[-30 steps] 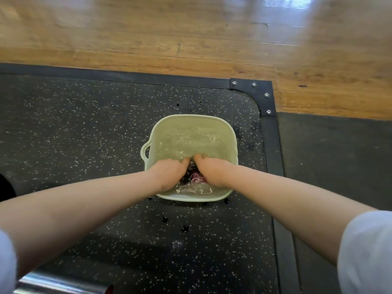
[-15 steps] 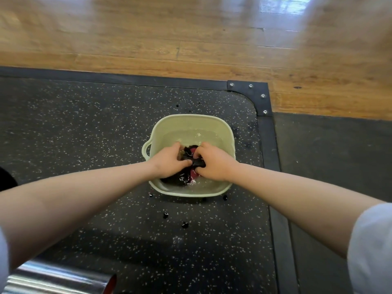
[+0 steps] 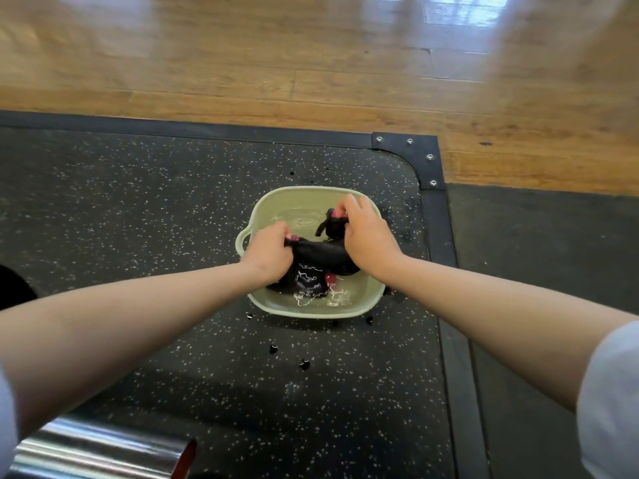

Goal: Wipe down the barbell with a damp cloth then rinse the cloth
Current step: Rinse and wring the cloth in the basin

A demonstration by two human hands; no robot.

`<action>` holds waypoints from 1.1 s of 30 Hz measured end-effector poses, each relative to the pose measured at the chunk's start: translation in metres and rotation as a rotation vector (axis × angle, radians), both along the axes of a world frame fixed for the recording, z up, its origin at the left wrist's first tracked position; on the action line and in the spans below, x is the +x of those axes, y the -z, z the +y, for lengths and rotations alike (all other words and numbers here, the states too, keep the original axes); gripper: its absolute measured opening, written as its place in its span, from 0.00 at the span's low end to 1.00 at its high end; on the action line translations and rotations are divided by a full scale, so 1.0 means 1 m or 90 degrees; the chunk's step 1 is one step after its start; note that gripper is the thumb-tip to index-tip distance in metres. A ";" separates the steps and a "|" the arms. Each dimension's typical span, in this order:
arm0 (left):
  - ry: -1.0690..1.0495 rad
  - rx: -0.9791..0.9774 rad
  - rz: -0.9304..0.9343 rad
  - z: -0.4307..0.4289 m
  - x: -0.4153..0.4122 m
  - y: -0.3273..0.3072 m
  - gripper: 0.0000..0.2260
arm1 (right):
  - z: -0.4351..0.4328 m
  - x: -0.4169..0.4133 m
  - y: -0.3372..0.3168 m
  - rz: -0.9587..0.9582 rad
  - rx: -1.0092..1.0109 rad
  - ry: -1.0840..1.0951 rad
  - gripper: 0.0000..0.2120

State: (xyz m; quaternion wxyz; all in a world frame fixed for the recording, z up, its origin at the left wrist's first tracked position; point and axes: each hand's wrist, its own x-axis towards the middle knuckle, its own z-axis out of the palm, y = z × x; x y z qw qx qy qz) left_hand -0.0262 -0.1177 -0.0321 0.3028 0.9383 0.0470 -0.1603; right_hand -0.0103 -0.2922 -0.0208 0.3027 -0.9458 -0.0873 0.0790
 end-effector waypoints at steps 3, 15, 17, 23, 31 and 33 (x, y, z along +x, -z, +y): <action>0.027 0.032 0.031 -0.002 -0.001 0.005 0.09 | -0.002 0.002 0.009 0.043 -0.102 -0.052 0.13; 0.061 0.176 0.019 -0.026 -0.012 0.038 0.18 | 0.035 -0.010 0.050 0.126 -0.300 -0.039 0.27; 0.055 0.186 0.017 -0.027 -0.009 0.036 0.15 | 0.037 -0.010 0.050 0.112 -0.302 -0.037 0.26; 0.129 0.254 0.009 -0.025 -0.001 0.033 0.12 | 0.040 -0.006 0.050 0.127 -0.300 -0.041 0.20; 0.161 0.161 0.073 -0.021 -0.002 0.034 0.10 | 0.035 -0.003 0.041 0.188 -0.294 -0.104 0.11; 0.135 0.115 0.096 -0.020 -0.003 0.034 0.12 | 0.037 -0.005 0.039 0.206 -0.272 -0.094 0.13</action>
